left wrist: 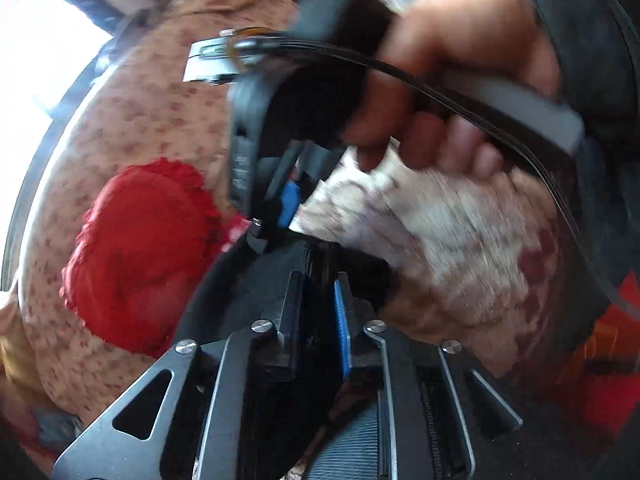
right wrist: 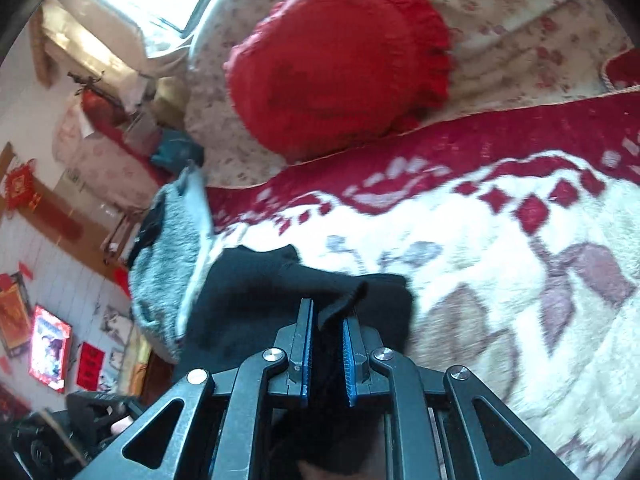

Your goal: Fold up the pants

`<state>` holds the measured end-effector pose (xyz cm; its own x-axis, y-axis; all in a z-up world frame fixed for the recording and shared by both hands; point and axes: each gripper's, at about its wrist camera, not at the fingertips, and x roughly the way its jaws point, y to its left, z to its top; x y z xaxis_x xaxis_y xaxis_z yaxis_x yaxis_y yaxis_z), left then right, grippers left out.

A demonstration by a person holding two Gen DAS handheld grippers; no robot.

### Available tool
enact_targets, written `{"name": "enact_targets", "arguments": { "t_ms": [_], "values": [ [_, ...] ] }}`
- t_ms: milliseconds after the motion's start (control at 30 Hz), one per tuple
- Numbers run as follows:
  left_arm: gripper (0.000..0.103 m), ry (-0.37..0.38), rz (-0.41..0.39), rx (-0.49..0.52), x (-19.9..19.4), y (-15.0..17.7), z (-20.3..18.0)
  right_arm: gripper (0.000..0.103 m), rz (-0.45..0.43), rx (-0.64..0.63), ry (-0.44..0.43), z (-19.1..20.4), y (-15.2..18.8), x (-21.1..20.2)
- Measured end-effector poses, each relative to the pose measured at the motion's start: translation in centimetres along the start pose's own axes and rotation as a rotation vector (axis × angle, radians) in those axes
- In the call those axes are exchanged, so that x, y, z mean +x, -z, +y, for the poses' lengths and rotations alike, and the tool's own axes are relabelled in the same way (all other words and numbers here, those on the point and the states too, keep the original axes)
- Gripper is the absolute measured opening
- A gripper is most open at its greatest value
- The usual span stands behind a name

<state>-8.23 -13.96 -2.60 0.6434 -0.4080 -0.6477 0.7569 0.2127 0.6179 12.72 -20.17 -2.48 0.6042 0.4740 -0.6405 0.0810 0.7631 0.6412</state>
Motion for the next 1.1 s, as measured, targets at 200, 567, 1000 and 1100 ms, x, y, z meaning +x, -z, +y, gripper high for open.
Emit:
{"name": "enact_targets", "arguments": {
  "t_ms": [200,567,1000,1100],
  "values": [
    [0.014,0.067,-0.106,-0.154,-4.2,1.5,1.9,0.012,-0.023,0.003,0.056,-0.6,0.6,-0.3],
    [0.014,0.164,-0.083,-0.904,-5.9,16.1,11.7,0.012,-0.189,-0.321,-0.033,7.8,4.1,-7.4],
    [0.014,0.3,-0.049,-0.96,-0.1,14.6,11.9,0.008,0.075,-0.472,0.245,8.0,8.3,0.3],
    [0.014,0.261,-0.102,-0.986,-1.3,14.0,14.4,0.008,0.067,-0.479,0.25,8.1,8.4,0.6]
  ]
}}
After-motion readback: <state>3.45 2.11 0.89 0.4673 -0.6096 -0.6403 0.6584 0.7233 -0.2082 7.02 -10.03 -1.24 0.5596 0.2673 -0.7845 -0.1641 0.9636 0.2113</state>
